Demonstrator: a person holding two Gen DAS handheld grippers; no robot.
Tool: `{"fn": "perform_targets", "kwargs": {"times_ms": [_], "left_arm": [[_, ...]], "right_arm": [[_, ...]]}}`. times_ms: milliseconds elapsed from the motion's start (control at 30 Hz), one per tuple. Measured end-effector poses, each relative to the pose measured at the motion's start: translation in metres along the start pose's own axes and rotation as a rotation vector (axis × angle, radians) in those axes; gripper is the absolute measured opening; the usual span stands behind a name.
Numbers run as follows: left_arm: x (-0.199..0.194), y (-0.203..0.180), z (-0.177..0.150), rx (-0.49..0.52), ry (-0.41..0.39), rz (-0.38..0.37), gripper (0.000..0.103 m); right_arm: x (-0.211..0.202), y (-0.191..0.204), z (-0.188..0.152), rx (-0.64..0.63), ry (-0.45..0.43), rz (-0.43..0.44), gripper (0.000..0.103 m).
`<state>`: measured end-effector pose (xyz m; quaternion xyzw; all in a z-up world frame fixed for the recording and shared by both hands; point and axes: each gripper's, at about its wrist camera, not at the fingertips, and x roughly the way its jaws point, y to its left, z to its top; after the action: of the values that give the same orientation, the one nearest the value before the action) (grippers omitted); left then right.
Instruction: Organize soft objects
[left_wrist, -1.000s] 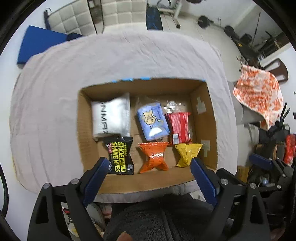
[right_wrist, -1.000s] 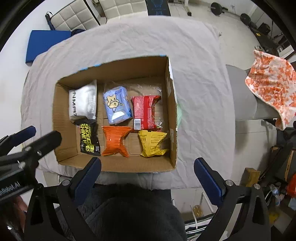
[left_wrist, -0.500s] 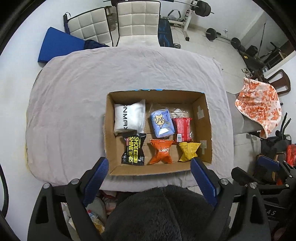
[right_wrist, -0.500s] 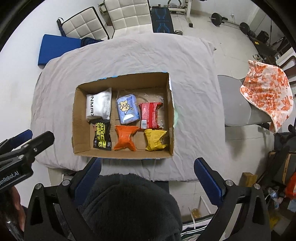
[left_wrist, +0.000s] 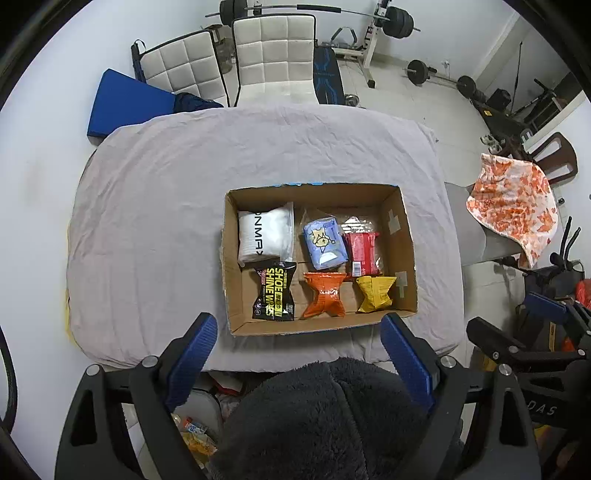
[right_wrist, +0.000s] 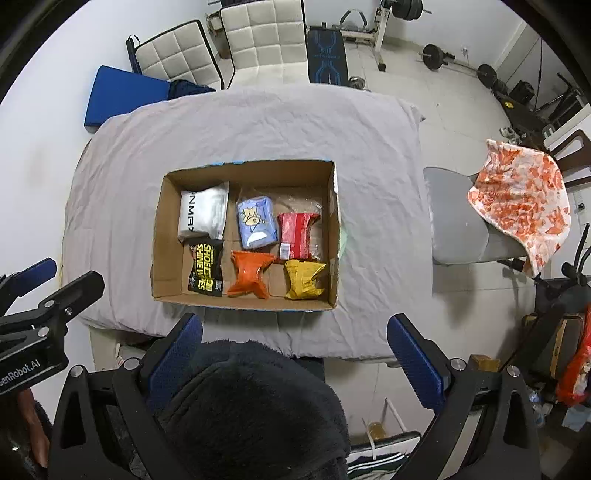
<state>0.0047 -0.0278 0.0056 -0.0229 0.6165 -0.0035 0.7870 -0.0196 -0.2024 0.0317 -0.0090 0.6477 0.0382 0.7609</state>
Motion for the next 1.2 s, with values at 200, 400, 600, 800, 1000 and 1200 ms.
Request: {"fn": "perform_targets", "kwargs": {"times_ms": [200, 400, 600, 800, 1000, 1200], "left_arm": [[-0.009, 0.009, -0.001, -0.039, -0.040, 0.002, 0.091], [-0.015, 0.013, -0.002, -0.047, -0.059, 0.004, 0.091], [-0.015, 0.016, -0.002, -0.062, -0.060, -0.012, 0.091], [-0.014, 0.016, -0.001, -0.065, -0.061, -0.016, 0.091], [-0.013, 0.017, 0.002, -0.072, -0.057, -0.025, 0.091], [-0.013, 0.018, 0.004, -0.070, -0.061, -0.028, 0.091]], "right_arm": [[-0.011, -0.001, -0.001, 0.009, -0.027, -0.009, 0.102], [-0.018, 0.000, 0.001, 0.004, -0.049, -0.020, 0.102], [-0.018, 0.001, 0.004, -0.002, -0.050, -0.023, 0.102], [-0.017, 0.001, 0.008, 0.002, -0.055, -0.025, 0.102], [-0.017, 0.001, 0.010, -0.001, -0.058, -0.024, 0.102], [-0.017, 0.002, 0.015, -0.003, -0.064, -0.025, 0.102]]}}
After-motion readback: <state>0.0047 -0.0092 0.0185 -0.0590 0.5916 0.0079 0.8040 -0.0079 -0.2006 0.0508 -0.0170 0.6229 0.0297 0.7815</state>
